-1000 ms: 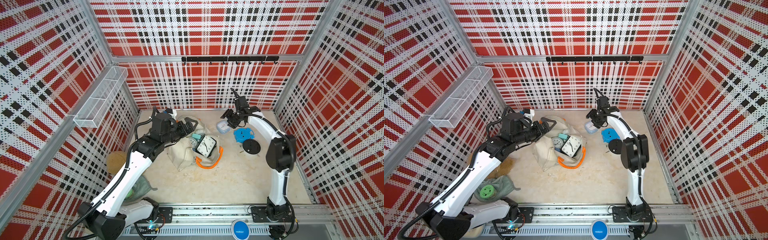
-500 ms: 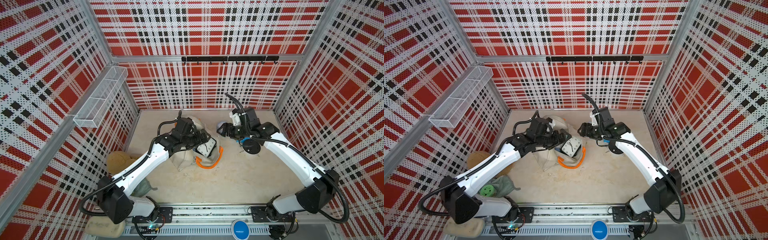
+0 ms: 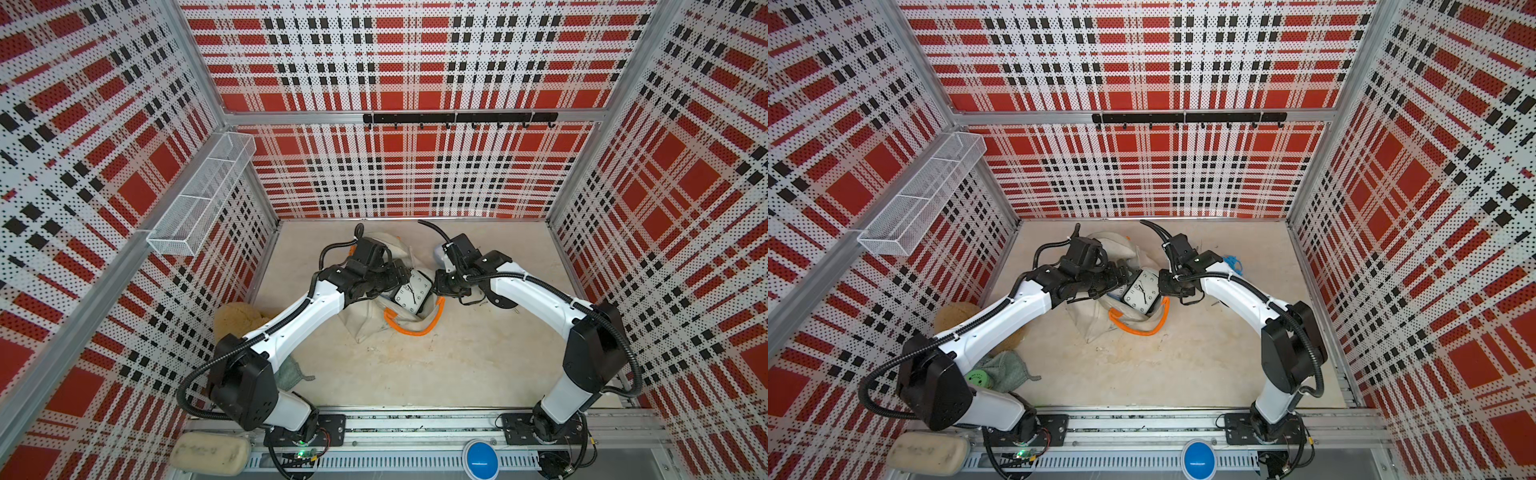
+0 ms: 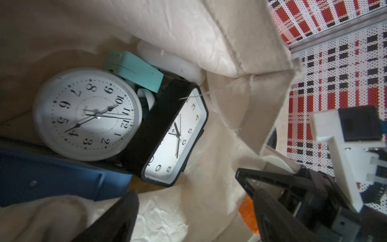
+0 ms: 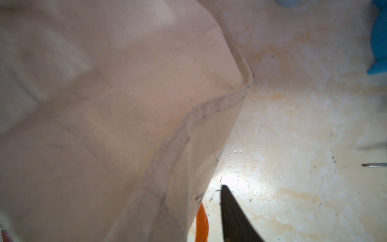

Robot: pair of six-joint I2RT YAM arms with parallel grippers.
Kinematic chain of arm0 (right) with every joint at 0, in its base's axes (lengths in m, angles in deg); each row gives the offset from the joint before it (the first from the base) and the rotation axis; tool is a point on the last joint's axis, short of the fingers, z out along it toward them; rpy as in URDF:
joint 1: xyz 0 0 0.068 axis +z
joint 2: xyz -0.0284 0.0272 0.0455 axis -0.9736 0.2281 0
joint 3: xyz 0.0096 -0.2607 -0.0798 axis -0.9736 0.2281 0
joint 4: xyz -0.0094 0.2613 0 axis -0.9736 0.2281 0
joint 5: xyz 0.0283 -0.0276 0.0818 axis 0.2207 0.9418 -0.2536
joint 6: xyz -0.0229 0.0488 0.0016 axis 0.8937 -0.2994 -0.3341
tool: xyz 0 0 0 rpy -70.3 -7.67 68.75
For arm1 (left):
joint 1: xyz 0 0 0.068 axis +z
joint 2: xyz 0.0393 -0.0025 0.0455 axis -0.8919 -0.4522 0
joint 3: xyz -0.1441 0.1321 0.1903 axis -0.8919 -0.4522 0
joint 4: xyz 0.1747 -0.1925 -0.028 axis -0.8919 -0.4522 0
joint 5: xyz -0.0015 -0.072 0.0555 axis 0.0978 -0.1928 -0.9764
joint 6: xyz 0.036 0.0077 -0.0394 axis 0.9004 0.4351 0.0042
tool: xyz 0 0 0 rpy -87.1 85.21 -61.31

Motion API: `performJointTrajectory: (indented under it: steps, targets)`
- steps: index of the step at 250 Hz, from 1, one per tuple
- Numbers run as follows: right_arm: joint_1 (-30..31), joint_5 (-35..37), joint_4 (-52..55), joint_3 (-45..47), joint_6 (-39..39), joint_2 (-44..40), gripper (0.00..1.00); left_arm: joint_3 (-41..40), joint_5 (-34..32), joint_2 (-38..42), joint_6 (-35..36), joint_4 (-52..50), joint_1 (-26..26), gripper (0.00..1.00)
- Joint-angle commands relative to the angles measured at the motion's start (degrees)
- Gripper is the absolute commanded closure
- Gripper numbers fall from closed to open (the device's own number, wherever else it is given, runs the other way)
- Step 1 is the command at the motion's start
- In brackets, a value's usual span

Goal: Take the alarm clock out of the canvas bag
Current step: Pick up the alarm from the canvas bag.

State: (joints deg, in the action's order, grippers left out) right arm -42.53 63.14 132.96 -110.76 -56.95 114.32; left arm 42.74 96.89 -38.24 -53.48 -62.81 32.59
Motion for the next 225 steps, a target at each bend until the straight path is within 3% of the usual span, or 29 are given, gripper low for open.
performJointTrajectory:
  steps: [1,29,62,225]
  targets:
    - [0.2,2.2,-1.3,1.5,-0.5,-0.9,0.75,-0.3,-0.7,-3.5,4.0,-1.3,0.9,0.08]
    - [0.2,2.3,-1.4,3.5,-1.1,-0.7,0.88,3.3,2.1,-8.2,7.3,-2.1,0.6,0.05]
    - [0.1,1.5,-2.0,4.9,-1.6,0.9,0.94,8.5,0.9,-13.6,11.7,-7.1,-0.5,0.0]
    - [0.1,1.3,-1.5,3.5,0.2,3.6,0.97,9.5,-0.7,-24.6,16.9,-5.2,1.0,0.01]
